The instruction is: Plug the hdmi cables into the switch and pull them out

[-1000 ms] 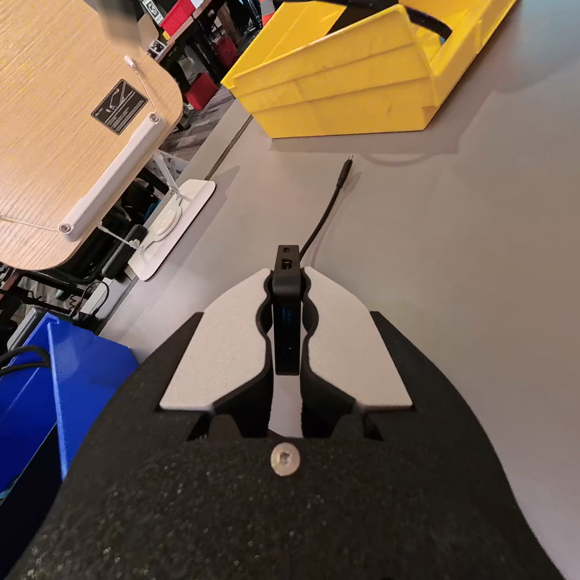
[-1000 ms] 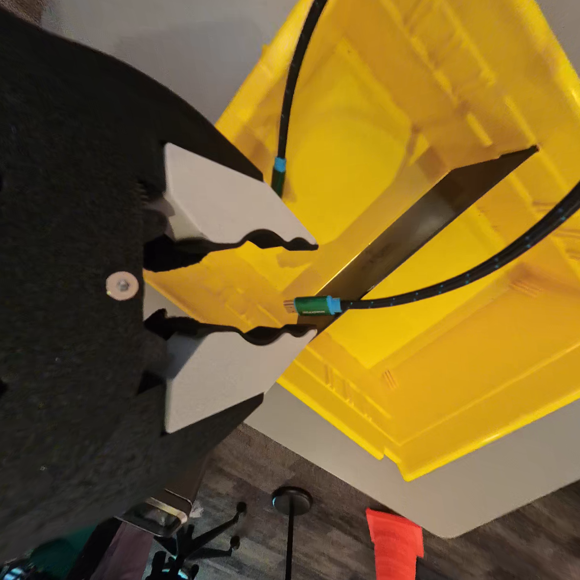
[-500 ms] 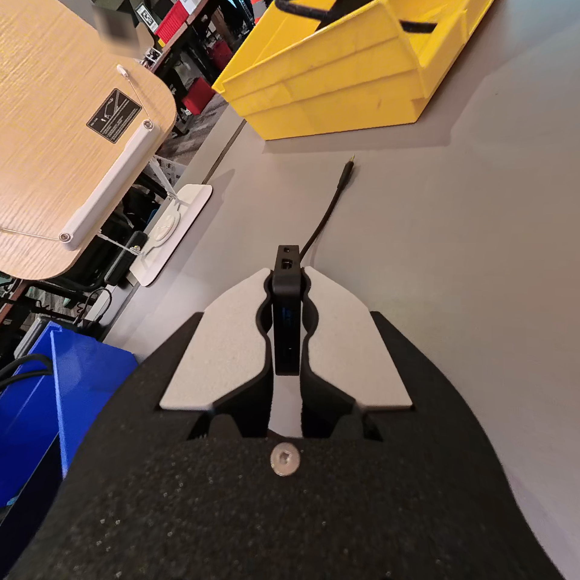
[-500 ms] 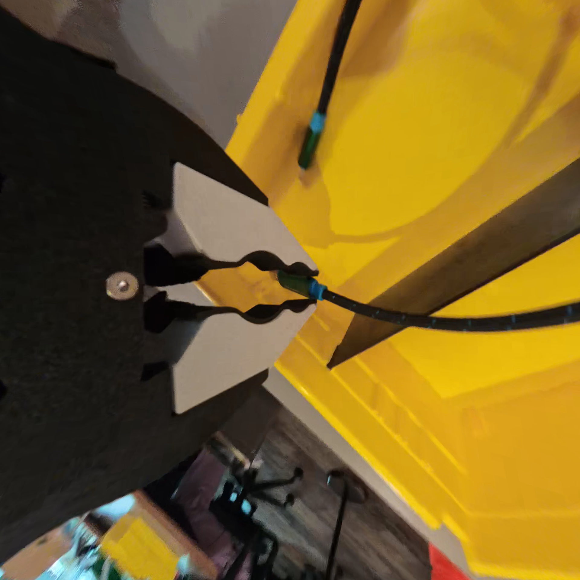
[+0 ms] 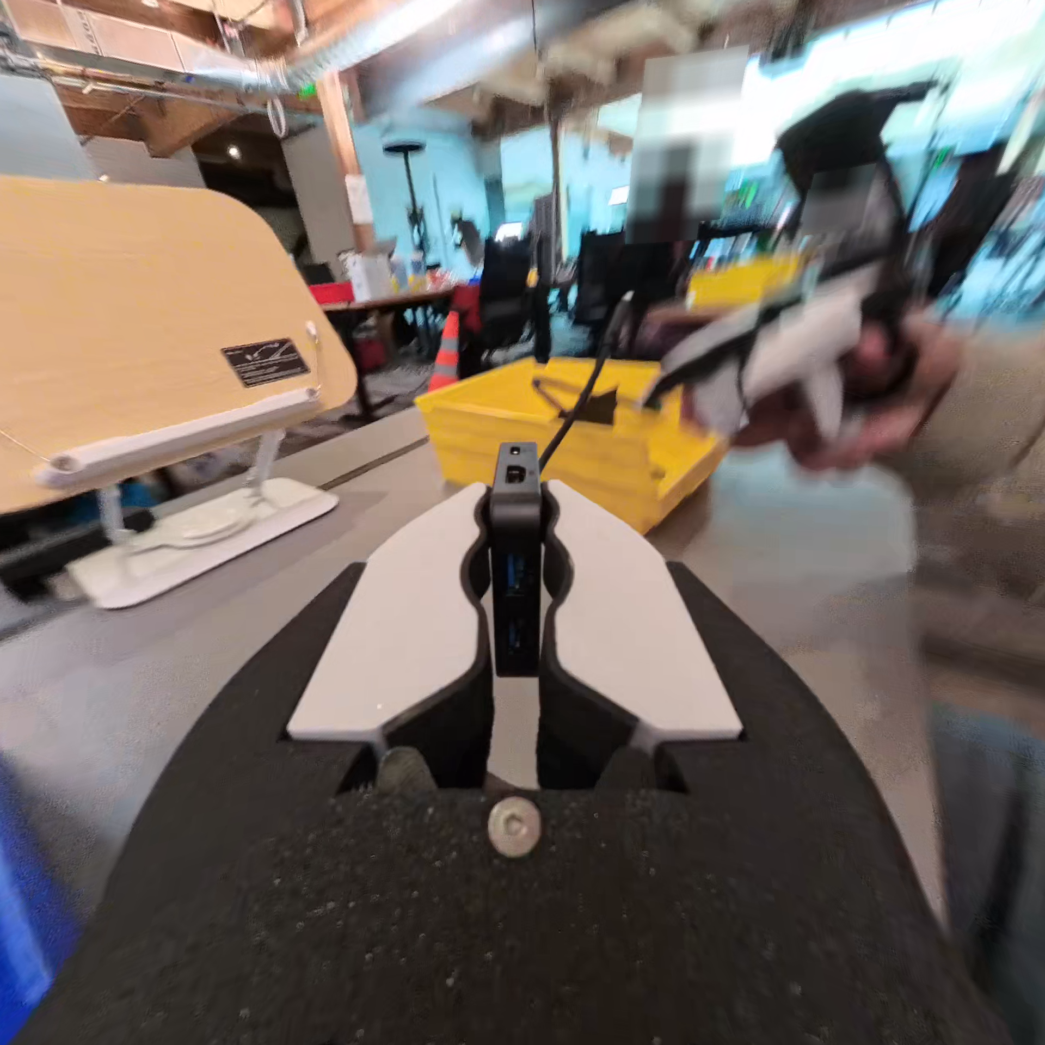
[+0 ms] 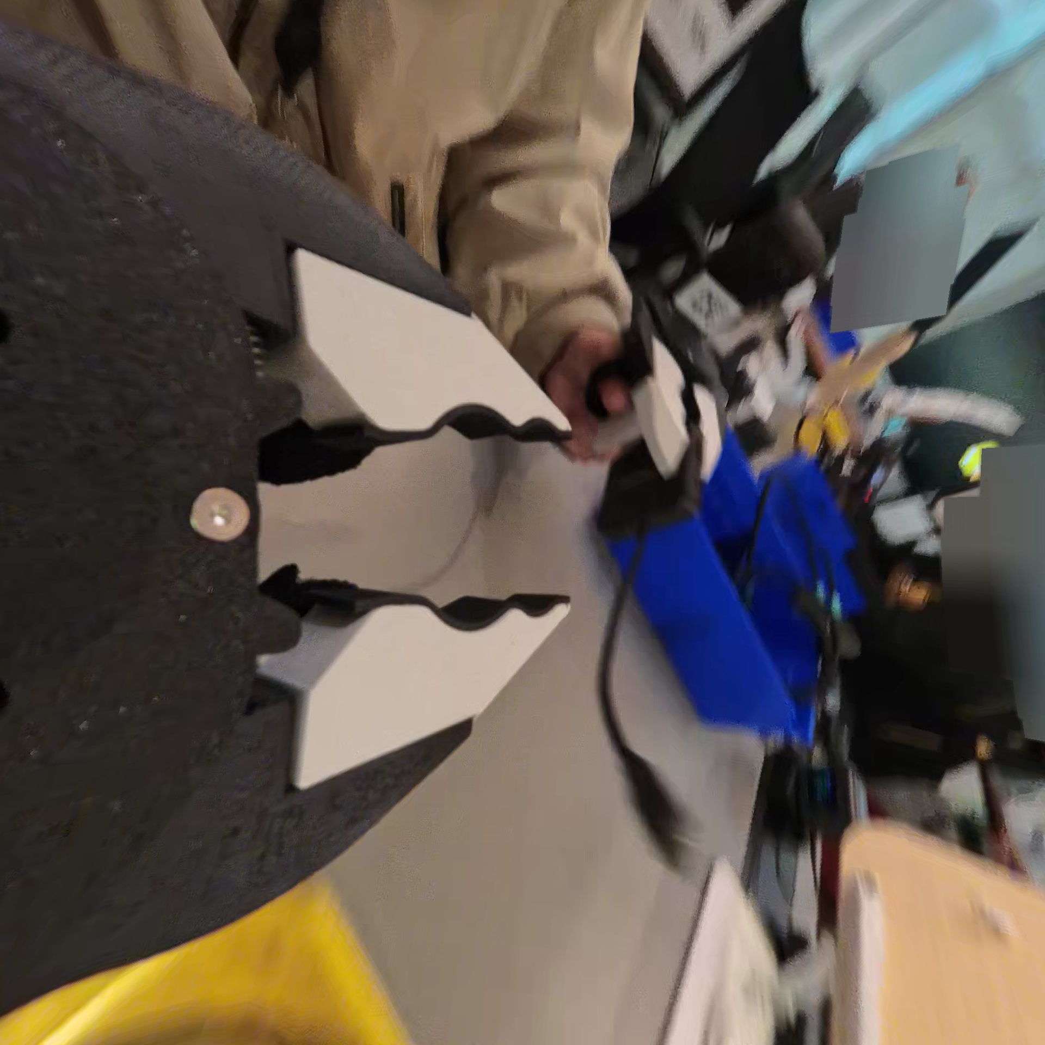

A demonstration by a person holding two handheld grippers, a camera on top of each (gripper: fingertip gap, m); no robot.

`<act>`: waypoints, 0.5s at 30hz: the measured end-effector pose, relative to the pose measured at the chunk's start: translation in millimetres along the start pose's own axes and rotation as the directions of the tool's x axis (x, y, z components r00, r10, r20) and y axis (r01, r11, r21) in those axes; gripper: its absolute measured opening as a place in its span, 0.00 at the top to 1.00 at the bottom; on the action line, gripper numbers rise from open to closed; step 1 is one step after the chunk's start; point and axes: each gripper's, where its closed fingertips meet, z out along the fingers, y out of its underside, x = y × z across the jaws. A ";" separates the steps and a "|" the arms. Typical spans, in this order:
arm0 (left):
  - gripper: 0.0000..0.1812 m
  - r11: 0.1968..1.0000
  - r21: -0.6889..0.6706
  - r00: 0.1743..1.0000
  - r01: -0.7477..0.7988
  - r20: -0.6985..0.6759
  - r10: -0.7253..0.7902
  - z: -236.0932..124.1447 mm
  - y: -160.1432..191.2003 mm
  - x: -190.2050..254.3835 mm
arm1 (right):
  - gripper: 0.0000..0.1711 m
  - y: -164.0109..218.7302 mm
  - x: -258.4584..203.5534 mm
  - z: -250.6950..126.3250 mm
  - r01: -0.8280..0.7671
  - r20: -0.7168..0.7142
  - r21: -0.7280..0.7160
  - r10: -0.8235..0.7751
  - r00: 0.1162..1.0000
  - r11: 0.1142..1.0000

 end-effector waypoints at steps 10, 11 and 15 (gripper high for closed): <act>0.93 0.778 0.129 0.749 0.615 -0.406 -0.524 -12.8 -32.7 12.0 | 0.71 4.4 -43.7 87.1 -0.254 0.305 0.163 0.196 0.932 0.953; 0.93 0.774 0.120 0.739 0.621 -0.419 -0.528 -12.6 -32.5 14.4 | 0.72 0.4 -46.2 89.1 -0.268 0.326 0.179 0.200 0.924 0.947; 0.92 0.786 0.059 0.727 0.616 -0.427 -0.538 -7.5 -25.4 22.8 | 0.92 -0.4 -50.4 95.8 -0.244 0.332 0.191 0.172 0.928 0.951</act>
